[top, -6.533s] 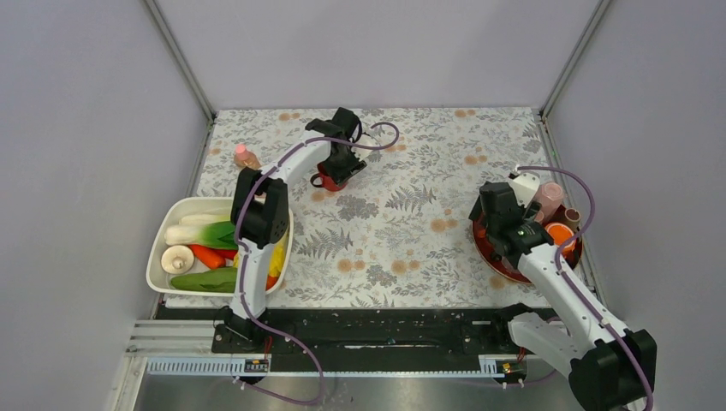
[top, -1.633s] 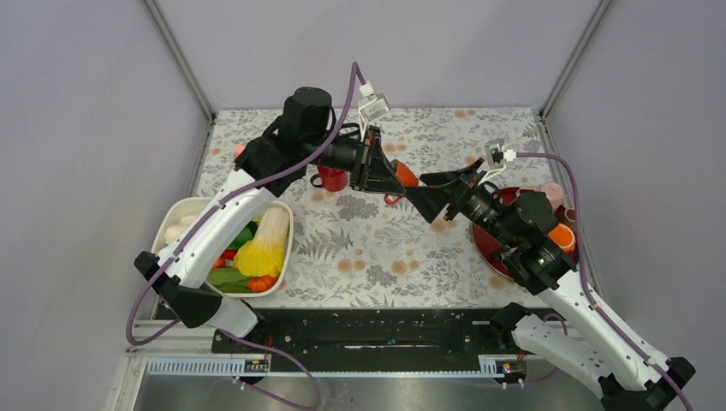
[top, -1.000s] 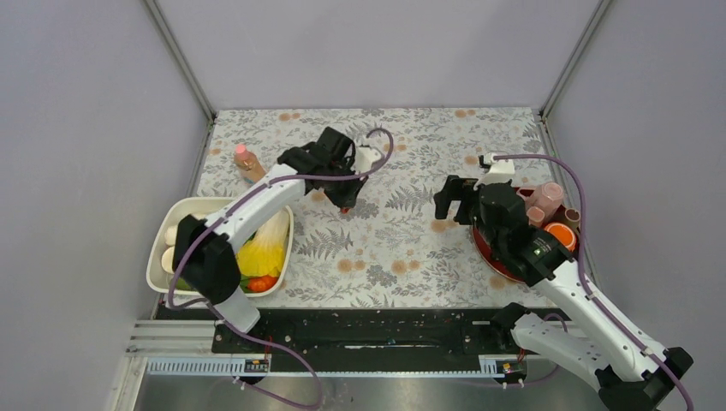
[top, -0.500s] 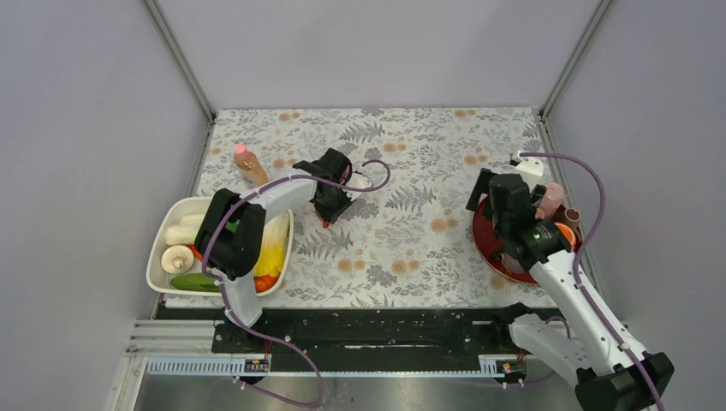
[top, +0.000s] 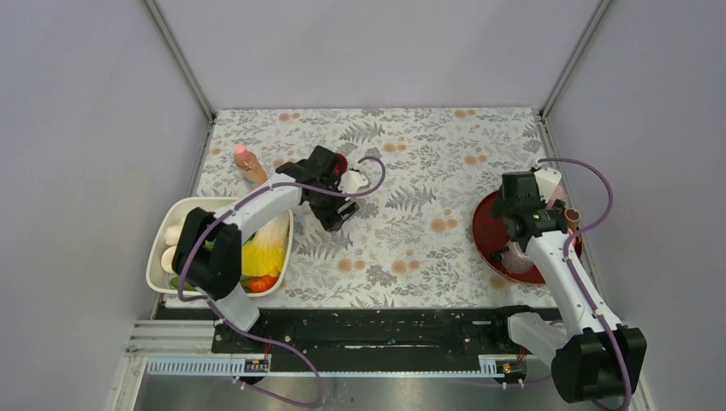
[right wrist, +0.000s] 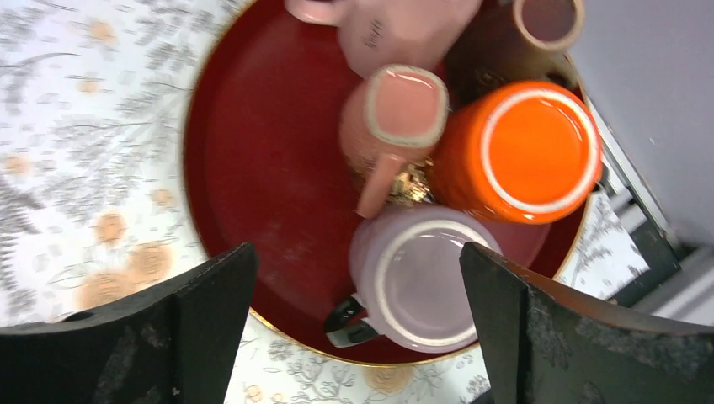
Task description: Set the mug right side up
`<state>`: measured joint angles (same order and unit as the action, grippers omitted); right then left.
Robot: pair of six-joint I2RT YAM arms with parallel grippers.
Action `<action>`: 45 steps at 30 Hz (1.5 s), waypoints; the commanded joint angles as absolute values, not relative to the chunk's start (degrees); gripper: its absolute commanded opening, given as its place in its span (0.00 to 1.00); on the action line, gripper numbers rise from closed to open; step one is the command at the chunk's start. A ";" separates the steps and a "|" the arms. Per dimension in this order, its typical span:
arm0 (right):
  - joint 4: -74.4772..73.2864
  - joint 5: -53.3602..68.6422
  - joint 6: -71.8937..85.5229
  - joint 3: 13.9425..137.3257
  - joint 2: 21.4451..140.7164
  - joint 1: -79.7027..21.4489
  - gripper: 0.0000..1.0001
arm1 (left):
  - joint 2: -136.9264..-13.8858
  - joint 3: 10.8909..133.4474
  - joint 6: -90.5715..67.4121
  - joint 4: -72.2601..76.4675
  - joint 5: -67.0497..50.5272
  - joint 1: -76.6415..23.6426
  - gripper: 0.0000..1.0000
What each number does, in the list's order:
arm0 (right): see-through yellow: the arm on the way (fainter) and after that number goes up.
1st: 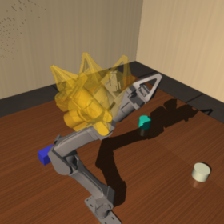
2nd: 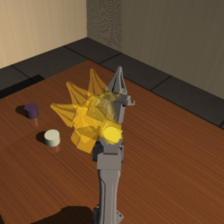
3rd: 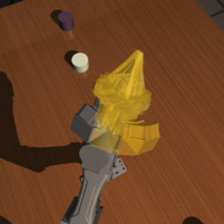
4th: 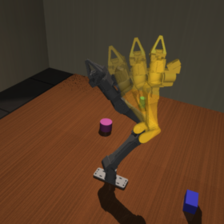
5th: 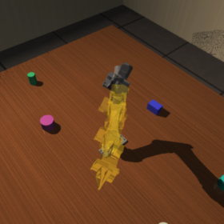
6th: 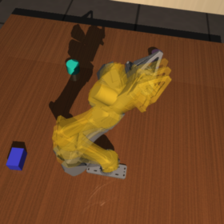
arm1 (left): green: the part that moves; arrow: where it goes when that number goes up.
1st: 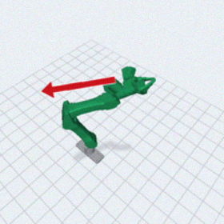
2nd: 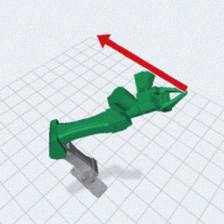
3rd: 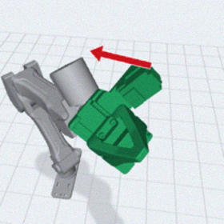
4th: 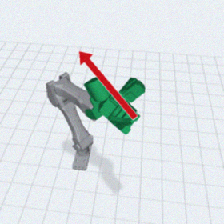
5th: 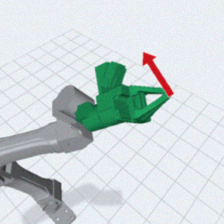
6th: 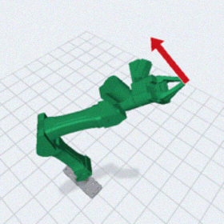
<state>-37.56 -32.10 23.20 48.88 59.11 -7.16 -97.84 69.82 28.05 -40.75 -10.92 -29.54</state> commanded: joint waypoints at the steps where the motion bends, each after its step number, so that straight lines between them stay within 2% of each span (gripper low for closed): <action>1: -39.44 -36.83 26.53 45.03 57.39 -3.98 0.99 | -88.16 72.00 27.59 -44.18 -18.20 -29.33 0.78; 7: -29.58 -31.65 23.05 42.26 58.15 -0.38 0.99 | -83.22 70.76 25.31 -44.58 -21.65 -29.34 0.80; 18: -29.32 -27.23 19.11 55.31 77.92 6.00 0.99 | -78.61 67.47 24.88 -42.26 -23.60 -29.34 0.81; 29: -28.91 -29.24 17.35 57.67 87.07 7.37 0.82 | -78.58 67.66 25.05 -42.23 -24.56 -29.35 0.81; 33: -27.81 -29.54 16.85 57.96 89.06 7.47 0.69 | -78.55 67.83 24.86 -42.21 -24.49 -29.33 0.81; 36: -27.51 -29.22 16.54 58.13 89.42 7.56 0.53 | -78.51 67.73 24.94 -42.19 -24.67 -29.36 0.81; 41: -27.64 -26.41 15.02 57.89 88.03 7.56 0.04 | -78.66 67.96 25.02 -42.49 -24.86 -29.39 0.81; 42: -27.91 -25.00 14.56 57.77 87.24 7.56 0.00 | -78.66 68.04 25.11 -42.72 -25.00 -29.36 0.81; 45: -28.30 -20.11 13.71 57.19 83.67 7.51 0.00 | -78.54 68.52 25.39 -43.23 -25.57 -29.34 0.81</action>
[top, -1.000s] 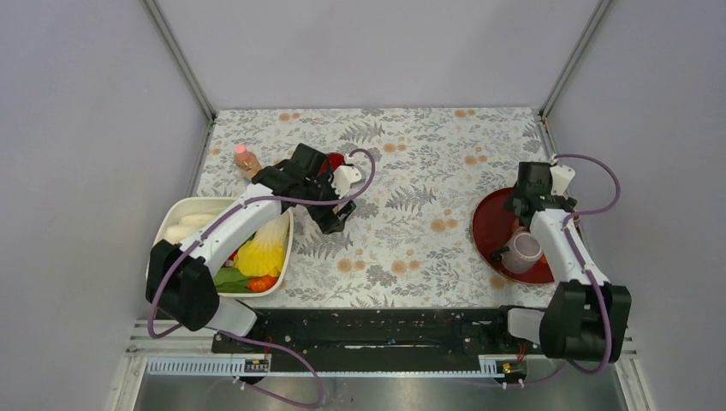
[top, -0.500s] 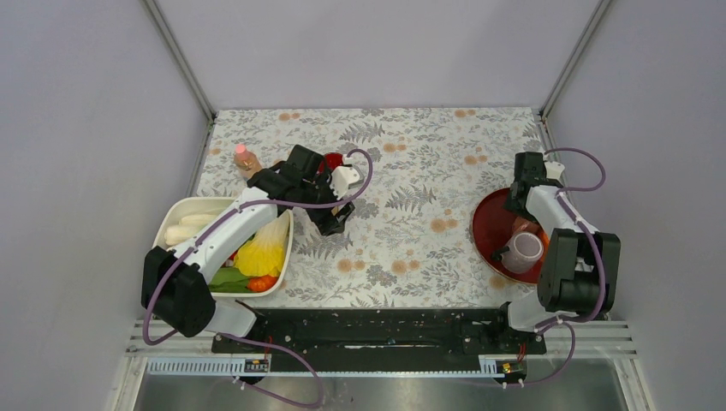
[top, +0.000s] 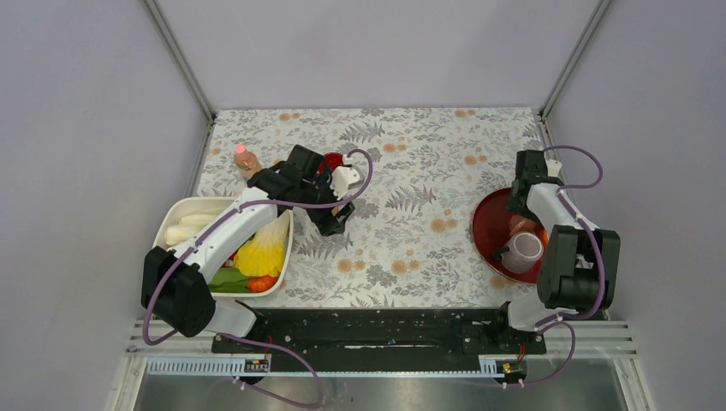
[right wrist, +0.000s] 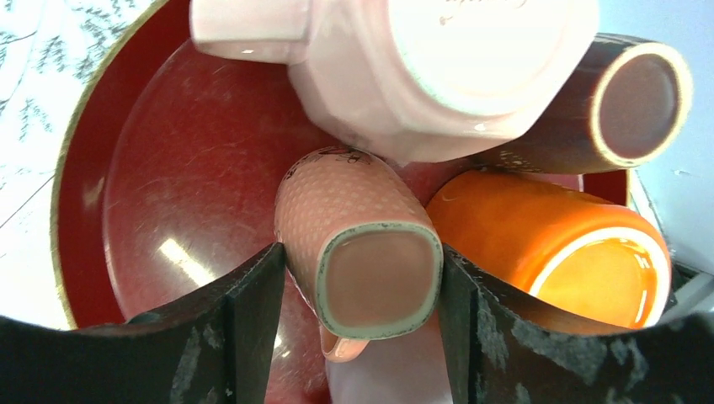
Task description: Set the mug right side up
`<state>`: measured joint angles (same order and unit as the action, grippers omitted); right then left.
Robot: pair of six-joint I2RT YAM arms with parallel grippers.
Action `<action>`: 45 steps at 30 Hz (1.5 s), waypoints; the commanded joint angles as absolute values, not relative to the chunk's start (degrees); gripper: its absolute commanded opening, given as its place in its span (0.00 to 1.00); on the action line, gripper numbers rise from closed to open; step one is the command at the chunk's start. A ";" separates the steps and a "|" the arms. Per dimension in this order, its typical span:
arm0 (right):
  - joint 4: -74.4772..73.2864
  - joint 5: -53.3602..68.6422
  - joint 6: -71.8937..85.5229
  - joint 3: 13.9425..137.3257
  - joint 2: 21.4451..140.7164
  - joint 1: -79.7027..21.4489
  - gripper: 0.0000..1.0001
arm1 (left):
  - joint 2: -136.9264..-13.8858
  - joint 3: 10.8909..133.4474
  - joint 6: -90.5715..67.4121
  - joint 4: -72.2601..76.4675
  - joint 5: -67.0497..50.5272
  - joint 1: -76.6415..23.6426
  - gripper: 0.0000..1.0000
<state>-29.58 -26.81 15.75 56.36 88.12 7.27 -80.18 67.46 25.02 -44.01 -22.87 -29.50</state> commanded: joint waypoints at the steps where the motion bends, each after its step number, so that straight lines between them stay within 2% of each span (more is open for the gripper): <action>1: -28.26 -18.17 13.71 56.83 82.08 7.48 0.00 | -78.61 68.68 25.40 -43.24 -25.86 -29.35 0.81; 6: -25.06 -11.77 14.26 54.15 73.91 7.51 0.00 | -79.30 70.39 25.42 -44.60 -27.37 -29.29 0.81; 13: -26.24 -6.32 14.86 55.41 71.40 7.47 0.00 | -80.22 72.24 25.05 -46.23 -29.80 -29.33 0.81; 21: -23.08 13.27 21.08 56.56 61.11 5.31 0.00 | -81.10 80.91 17.13 -46.99 -37.09 -29.27 0.83; 25: -17.66 17.74 26.99 56.16 55.45 -0.53 0.00 | -79.56 84.23 3.03 -39.21 -43.32 -29.27 0.88; 30: -4.24 20.75 37.99 53.35 50.19 -8.55 0.00 | -77.09 82.50 -17.66 -19.89 -51.57 -30.42 0.96; 32: 1.85 22.25 41.18 52.12 48.76 -11.40 0.00 | -77.71 83.37 -21.27 -17.70 -52.30 -31.35 0.99; 37: 7.92 22.59 46.38 51.20 46.24 -15.65 0.00 | -79.68 82.90 -28.59 -11.52 -54.72 -31.91 0.99; 45: 10.92 21.78 46.91 51.26 47.55 -22.08 0.00 | -80.01 84.69 -30.82 -8.02 -57.42 -33.38 0.92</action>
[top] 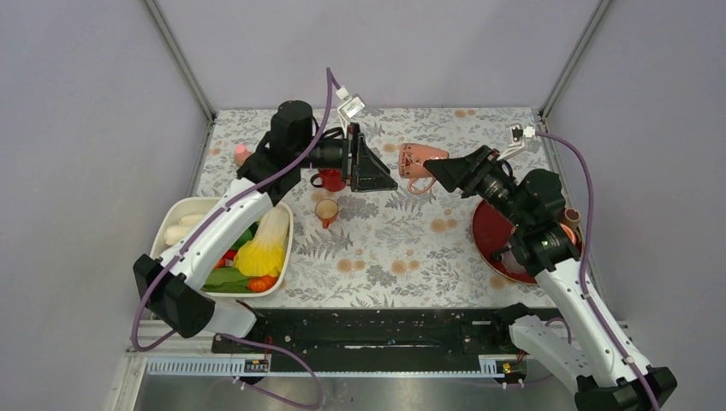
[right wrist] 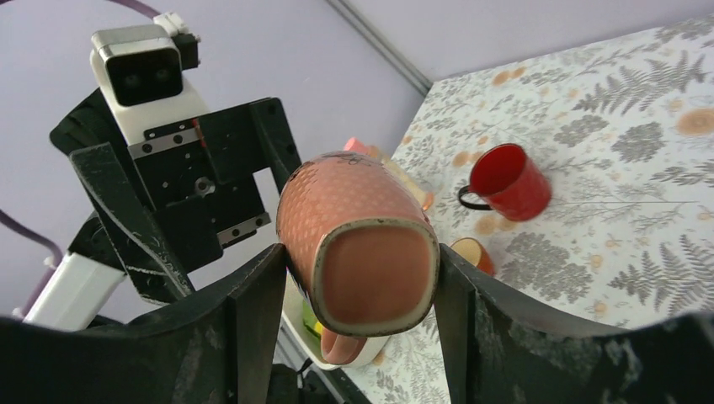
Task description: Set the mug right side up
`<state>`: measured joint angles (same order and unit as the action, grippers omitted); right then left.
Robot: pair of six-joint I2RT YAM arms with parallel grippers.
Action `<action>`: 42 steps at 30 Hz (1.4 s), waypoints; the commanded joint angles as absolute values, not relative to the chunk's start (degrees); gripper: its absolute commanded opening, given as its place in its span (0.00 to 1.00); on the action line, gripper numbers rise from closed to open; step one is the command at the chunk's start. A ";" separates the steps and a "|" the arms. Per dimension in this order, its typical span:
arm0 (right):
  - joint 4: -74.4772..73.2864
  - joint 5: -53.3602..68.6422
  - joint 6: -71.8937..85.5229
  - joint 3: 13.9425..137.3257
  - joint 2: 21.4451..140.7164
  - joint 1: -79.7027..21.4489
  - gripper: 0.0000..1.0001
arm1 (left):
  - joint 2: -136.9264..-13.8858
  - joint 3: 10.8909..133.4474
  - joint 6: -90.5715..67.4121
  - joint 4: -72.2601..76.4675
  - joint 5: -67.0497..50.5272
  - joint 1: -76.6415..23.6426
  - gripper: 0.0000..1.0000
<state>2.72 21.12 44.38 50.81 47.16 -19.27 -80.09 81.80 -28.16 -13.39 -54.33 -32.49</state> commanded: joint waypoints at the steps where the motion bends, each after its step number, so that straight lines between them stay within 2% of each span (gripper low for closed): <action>1: 11.56 21.67 47.08 51.39 48.00 -23.01 0.00 | -80.27 84.99 -30.92 -8.08 -57.60 -33.44 0.90; 3: 12.26 21.19 47.18 51.85 49.15 -24.79 0.00 | -80.95 85.45 -31.27 -8.03 -57.83 -33.52 0.84; 7: 12.83 20.16 46.89 52.87 51.88 -28.08 0.00 | -81.83 86.50 -31.14 -7.96 -58.61 -33.60 0.54; 9: 13.71 20.03 47.03 53.08 53.19 -29.51 0.00 | -82.08 86.75 -31.03 -8.11 -58.60 -33.60 0.35; 11: 14.44 19.76 47.29 52.79 53.85 -30.25 0.00 | -82.32 86.91 -30.48 -9.59 -58.46 -33.56 0.09; 12: 14.27 19.25 47.20 52.60 53.98 -30.32 0.00 | -82.24 86.80 -29.58 -11.13 -57.76 -33.56 0.00; 14: 12.26 17.12 46.41 52.47 54.10 -30.32 0.00 | -81.94 86.61 -26.89 -14.29 -55.06 -33.34 0.00; 15: 10.45 15.86 45.62 52.48 54.09 -30.37 0.13 | -81.65 86.63 -25.05 -16.27 -53.05 -33.28 0.00; 16: 8.28 14.35 44.44 52.49 54.08 -30.33 0.35 | -81.51 86.70 -23.17 -18.23 -50.88 -33.11 0.00; 18: 3.71 10.99 42.18 52.28 53.85 -30.32 0.72 | -81.53 87.43 -18.06 -22.53 -46.32 -32.87 0.00; 19: 1.28 8.61 41.01 52.10 53.66 -30.30 0.87 | -81.66 87.86 -15.50 -24.59 -43.54 -32.83 0.00; 20: -1.76 5.14 39.98 51.97 53.32 -30.32 0.98 | -81.86 88.08 -12.41 -26.06 -40.91 -32.81 0.00; 25: -15.01 -15.65 34.22 51.87 51.70 -30.23 1.00 | -85.87 90.39 -2.38 -33.08 -30.96 -33.47 0.00; 29: -23.96 -33.16 28.67 52.97 52.35 -30.23 0.99 | -94.34 96.25 6.54 -41.62 -23.05 -36.51 0.00; 33: -28.52 -39.70 25.27 53.52 53.44 -30.23 0.99 | -104.93 103.35 12.57 -48.37 -13.63 -39.37 0.00; 38: -31.59 -41.95 24.00 53.75 54.26 -29.95 1.00 | -121.44 119.67 19.56 -57.21 -1.16 -40.22 0.00; 42: -34.99 -45.59 24.59 54.24 55.37 -28.81 1.00 | -127.44 122.50 21.46 -58.35 4.13 -40.12 0.00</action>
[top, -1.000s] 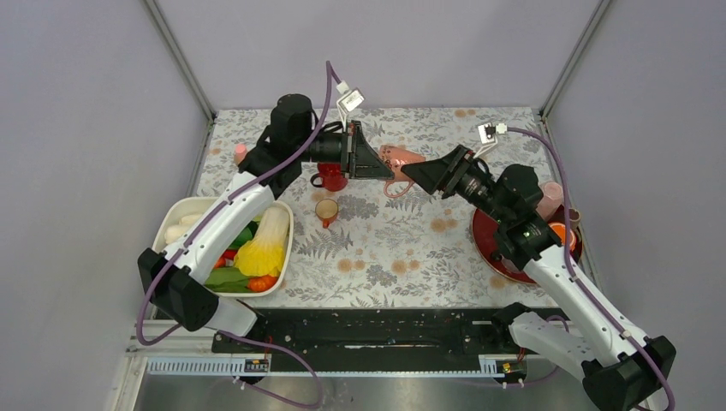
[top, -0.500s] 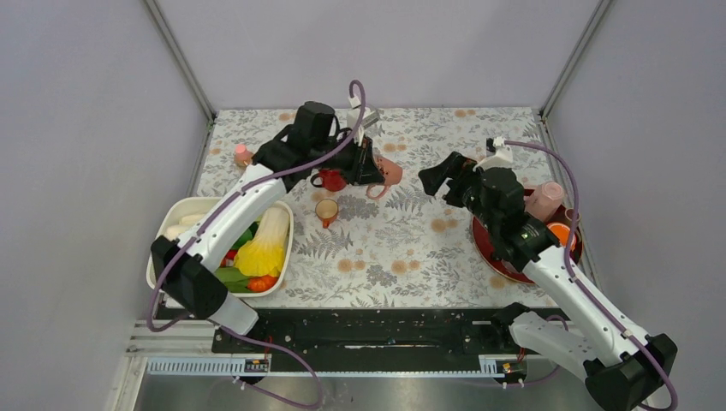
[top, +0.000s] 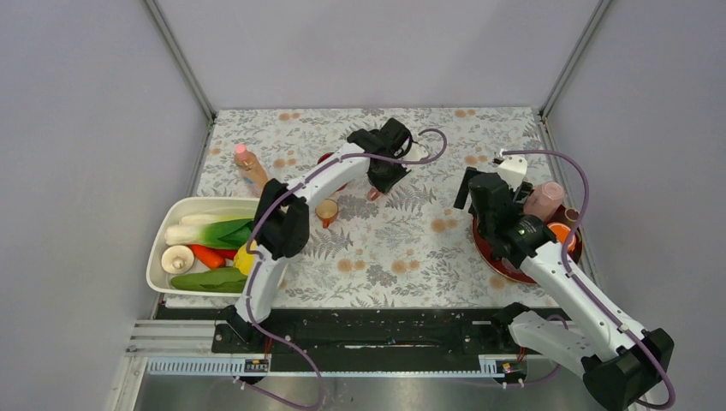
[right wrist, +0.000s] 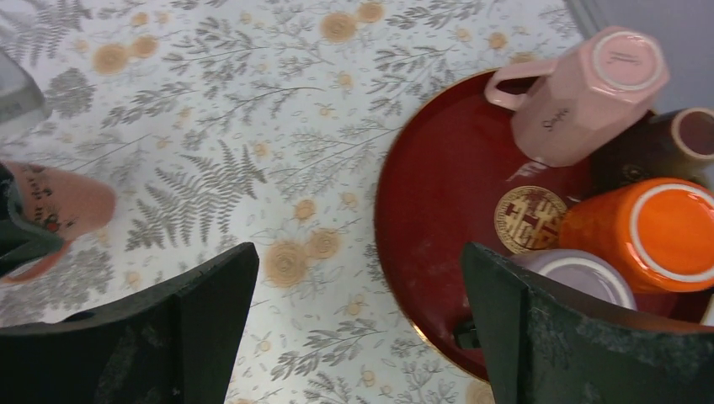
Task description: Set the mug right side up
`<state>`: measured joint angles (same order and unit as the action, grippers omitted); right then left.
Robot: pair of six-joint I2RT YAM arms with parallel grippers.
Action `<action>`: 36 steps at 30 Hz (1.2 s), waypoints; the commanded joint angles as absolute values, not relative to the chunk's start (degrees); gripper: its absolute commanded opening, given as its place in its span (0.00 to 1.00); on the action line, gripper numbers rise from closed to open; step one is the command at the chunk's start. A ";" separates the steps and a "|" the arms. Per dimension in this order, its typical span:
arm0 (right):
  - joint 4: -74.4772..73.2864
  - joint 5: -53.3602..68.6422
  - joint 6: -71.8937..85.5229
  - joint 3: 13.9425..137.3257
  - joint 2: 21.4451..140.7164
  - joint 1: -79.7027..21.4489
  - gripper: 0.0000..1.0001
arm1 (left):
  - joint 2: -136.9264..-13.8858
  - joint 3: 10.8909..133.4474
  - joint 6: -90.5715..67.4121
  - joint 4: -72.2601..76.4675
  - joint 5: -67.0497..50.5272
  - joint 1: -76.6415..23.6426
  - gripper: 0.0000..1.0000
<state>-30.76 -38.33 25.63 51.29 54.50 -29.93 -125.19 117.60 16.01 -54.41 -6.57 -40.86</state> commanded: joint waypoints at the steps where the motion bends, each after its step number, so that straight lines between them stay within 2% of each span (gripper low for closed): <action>1: -35.88 -46.17 24.79 54.35 55.67 -28.33 0.99 | -128.25 122.58 21.77 -58.03 4.83 -40.16 0.00; 10: -37.45 -43.50 24.67 52.75 56.01 -23.83 0.99 | -133.39 124.28 23.04 -58.16 5.93 -39.29 0.00; 11: -37.67 -43.65 24.84 52.66 56.16 -22.72 0.99 | -133.49 124.05 22.96 -58.41 5.56 -39.23 0.05; 13: -38.37 -43.62 25.30 52.73 56.89 -19.86 0.99 | -132.98 123.59 23.31 -58.51 4.81 -39.24 0.37; 14: -38.85 -43.34 25.48 52.81 57.22 -18.20 1.00 | -131.88 123.28 23.81 -58.65 4.14 -39.23 0.50; 15: -39.29 -43.29 25.64 52.83 57.37 -16.83 0.99 | -130.73 123.23 24.37 -59.09 3.71 -39.21 0.59; 24: -41.24 -45.47 30.75 46.66 52.48 -11.51 0.99 | -112.59 118.24 26.70 -59.14 -4.61 -39.69 0.93; 28: -39.87 -37.66 35.60 42.03 46.11 -9.99 0.98 | -105.21 111.87 26.71 -58.60 -8.31 -39.96 0.99; 29: -39.27 -35.24 36.44 40.88 44.59 -9.95 0.92 | -103.35 109.87 26.50 -58.32 -9.34 -39.98 0.99; 32: -36.61 -25.92 35.30 37.71 41.75 -10.10 0.64 | -96.99 101.58 26.41 -56.04 -12.72 -39.92 0.99; 34: -38.81 -25.42 35.71 38.42 43.98 -10.23 0.58 | -92.50 95.88 27.11 -54.42 -13.65 -39.92 0.99; 36: -42.73 -27.42 36.37 40.11 48.01 -10.26 0.59 | -89.27 91.82 27.24 -52.26 -13.23 -39.92 0.99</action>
<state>-40.12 -30.65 34.28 38.06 42.78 -10.15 -93.21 98.87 26.15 -56.05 -9.76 -39.90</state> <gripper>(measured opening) 0.589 0.988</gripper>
